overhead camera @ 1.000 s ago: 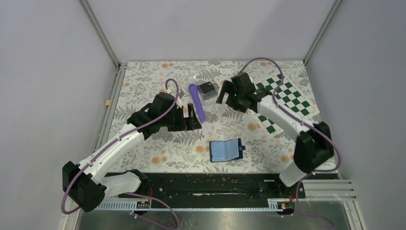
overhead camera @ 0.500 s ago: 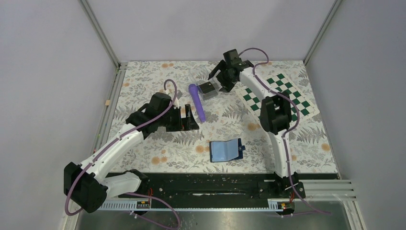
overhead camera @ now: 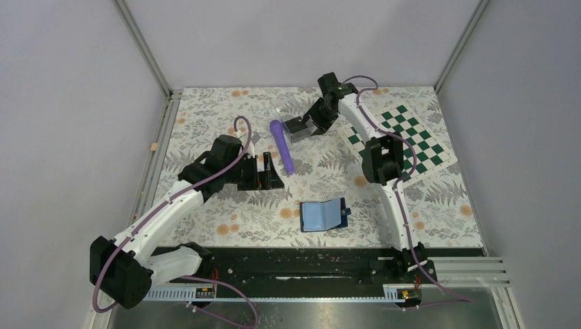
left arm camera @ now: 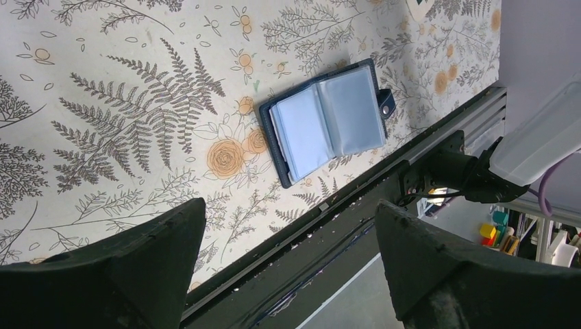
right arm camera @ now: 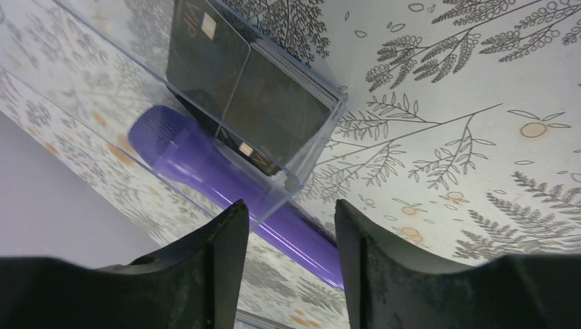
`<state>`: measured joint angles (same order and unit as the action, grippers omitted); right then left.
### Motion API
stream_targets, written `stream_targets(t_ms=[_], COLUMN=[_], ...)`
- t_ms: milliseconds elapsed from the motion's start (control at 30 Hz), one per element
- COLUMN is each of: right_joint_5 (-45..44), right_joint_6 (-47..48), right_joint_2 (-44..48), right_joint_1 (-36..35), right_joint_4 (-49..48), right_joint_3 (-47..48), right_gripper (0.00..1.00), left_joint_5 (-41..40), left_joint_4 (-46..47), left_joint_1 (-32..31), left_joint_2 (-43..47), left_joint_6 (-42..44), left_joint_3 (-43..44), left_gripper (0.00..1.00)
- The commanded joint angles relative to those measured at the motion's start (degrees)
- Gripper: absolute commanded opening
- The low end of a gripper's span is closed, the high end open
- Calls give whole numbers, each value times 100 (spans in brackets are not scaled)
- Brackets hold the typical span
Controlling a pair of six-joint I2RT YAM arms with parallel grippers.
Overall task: Put the credit cards into the card holder
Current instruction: Move the storage box to the center of the board.
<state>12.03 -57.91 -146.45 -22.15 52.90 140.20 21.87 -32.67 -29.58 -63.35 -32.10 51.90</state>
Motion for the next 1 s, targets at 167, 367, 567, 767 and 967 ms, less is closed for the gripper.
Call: stream_targets(t_ms=[167, 367, 567, 767, 967], right_joint_5=[401, 486, 643, 350, 205], right_joint_6=[820, 1178, 1674, 2288, 2646], right_joint_2=[-21, -19, 417, 1947, 4011], right_joint_1=[69, 58, 62, 62, 78], right_joint_4=[710, 943, 959, 626, -217], right_joint_3=[278, 282, -31, -1185, -3596], right_gripper=[49, 47, 39, 43, 46], left_joint_5=[288, 279, 208, -147, -391], left_joint_4=[299, 319, 571, 766, 590], left_joint_1=[89, 102, 102, 102, 102], left_joint_2=[163, 272, -107, -1414, -3273], left_joint_6=[147, 155, 391, 1084, 1813], left_joint_3=[12, 18, 314, 1487, 3246], left_gripper=[92, 92, 91, 90, 84])
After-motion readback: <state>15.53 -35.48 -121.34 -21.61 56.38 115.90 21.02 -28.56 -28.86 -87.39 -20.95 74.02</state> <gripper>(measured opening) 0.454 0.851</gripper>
